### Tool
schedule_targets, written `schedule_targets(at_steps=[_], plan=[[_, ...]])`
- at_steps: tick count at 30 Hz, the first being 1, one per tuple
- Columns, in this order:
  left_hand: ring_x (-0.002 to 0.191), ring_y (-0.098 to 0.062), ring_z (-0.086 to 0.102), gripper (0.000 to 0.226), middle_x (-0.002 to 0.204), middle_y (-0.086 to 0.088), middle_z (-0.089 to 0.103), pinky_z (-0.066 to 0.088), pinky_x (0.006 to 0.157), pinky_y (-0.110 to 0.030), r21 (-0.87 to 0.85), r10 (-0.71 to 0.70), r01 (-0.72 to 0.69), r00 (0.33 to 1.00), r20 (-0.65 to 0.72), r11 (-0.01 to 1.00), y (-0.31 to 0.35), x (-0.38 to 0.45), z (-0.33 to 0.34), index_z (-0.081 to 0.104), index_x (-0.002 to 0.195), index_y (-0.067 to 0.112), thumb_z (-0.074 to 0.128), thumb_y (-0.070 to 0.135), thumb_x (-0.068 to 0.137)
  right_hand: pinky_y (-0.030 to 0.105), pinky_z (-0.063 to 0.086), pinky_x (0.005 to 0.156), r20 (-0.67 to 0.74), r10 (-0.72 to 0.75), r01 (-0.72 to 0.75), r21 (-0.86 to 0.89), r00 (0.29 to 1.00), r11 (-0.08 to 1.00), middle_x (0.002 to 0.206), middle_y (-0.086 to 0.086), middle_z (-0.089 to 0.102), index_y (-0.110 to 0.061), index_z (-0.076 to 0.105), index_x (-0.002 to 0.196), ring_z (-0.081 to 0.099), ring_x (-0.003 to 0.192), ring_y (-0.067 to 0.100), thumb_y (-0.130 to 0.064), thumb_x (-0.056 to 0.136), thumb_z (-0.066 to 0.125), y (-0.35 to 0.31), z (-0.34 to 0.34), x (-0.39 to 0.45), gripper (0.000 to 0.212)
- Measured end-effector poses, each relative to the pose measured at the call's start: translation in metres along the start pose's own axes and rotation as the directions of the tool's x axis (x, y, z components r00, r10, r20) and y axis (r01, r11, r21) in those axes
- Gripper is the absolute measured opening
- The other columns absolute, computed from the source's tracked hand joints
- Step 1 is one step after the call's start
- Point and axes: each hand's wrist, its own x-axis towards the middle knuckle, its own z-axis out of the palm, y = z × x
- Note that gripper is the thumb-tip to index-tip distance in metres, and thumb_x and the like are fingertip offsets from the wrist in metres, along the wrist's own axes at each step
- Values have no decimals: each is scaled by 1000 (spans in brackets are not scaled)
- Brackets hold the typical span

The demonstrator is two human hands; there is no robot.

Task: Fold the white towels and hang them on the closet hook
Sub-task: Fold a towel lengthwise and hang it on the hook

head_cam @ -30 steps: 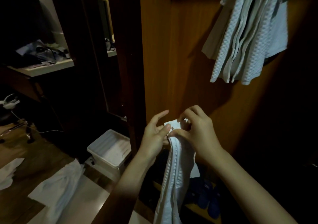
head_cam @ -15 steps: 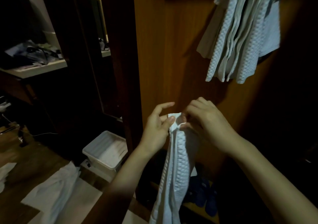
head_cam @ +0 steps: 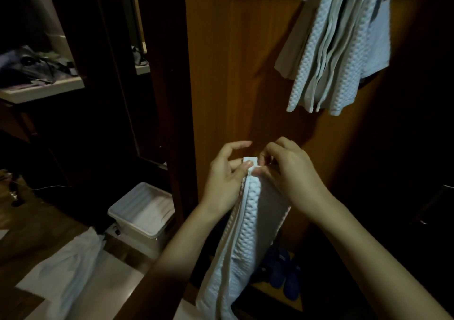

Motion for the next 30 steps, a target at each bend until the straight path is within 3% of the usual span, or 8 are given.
schedule_targets(at_steps=[7, 9, 11, 14, 19, 24, 28, 30], plan=[[72, -15, 71, 30, 81, -3, 74, 54, 61, -22, -67, 11, -9, 999, 38, 998, -8, -3, -4, 51, 114, 24, 49, 2, 94, 29, 26, 78, -71, -23, 17, -87, 997, 996, 80, -13, 57, -28, 52, 78, 46, 80, 7, -41, 80, 67, 1, 1, -8, 20], [71, -12, 70, 29, 79, -1, 74, 52, 59, -18, -59, -24, 28, 997, 74, 998, -10, -3, -8, 51, 115, 24, 48, 4, 95, 26, 30, 81, -9, -55, 55, 24, 998, 998, 77, -12, 60, -25, 55, 78, 51, 74, 1, -34, 80, 70, 3, -1, -10, 18], [69, -9, 69, 27, 77, 1, 73, 49, 57, -16, -15, -64, 67, 989, 131, 998, -12, -3, -12, 51, 116, 24, 45, 7, 96, 12, 33, 76, 65, -99, 87, 178, 993, 980, 71, -12, 61, -23, 57, 75, 57, 70, -2, -26, 78, 74, 7, -6, -11, 18], [69, -8, 68, 26, 81, -1, 70, 48, 57, -16, 39, -61, 56, 989, 138, 998, -13, -4, -11, 54, 115, 24, 43, 9, 97, 2, 37, 67, 66, -102, 82, 255, 993, 963, 70, -13, 62, -24, 58, 74, 59, 73, -8, -22, 75, 76, 12, -10, -11, 18], [78, -13, 70, 30, 88, -2, 72, 51, 63, -19, 69, -36, 27, 991, 127, 997, -16, -4, 1, 56, 114, 30, 43, 7, 98, 3, 38, 66, 66, -60, 38, 297, 996, 954, 72, -12, 64, -21, 62, 75, 58, 73, -8, -24, 76, 74, 15, -6, -5, 13], [69, -8, 69, 30, 78, 1, 72, 48, 57, -14, -3, -46, 46, 992, 121, 999, -15, -6, 0, 53, 117, 26, 43, 5, 97, 3, 38, 67, 91, -72, 50, 226, 993, 973, 71, -14, 62, -23, 60, 76, 57, 78, -5, -25, 76, 75, 16, -6, -2, 15], [67, -2, 67, 26, 75, 9, 72, 47, 57, -12, -17, -59, 63, 982, 181, 998, -12, -9, -5, 49, 120, 29, 38, 19, 99, 8, 42, 67, 91, -69, 48, 217, 993, 975, 76, -10, 64, -20, 62, 78, 60, 74, 0, -25, 77, 74, 16, -5, -3, 13], [70, -3, 69, 36, 81, 9, 73, 49, 59, -13, -23, -86, 94, 969, 230, 995, -10, -10, -7, 46, 124, 31, 53, 16, 92, 7, 42, 67, 93, -62, 41, 212, 994, 976, 76, -10, 64, -21, 62, 78, 59, 74, -1, -25, 78, 74, 16, -4, -3, 13]])
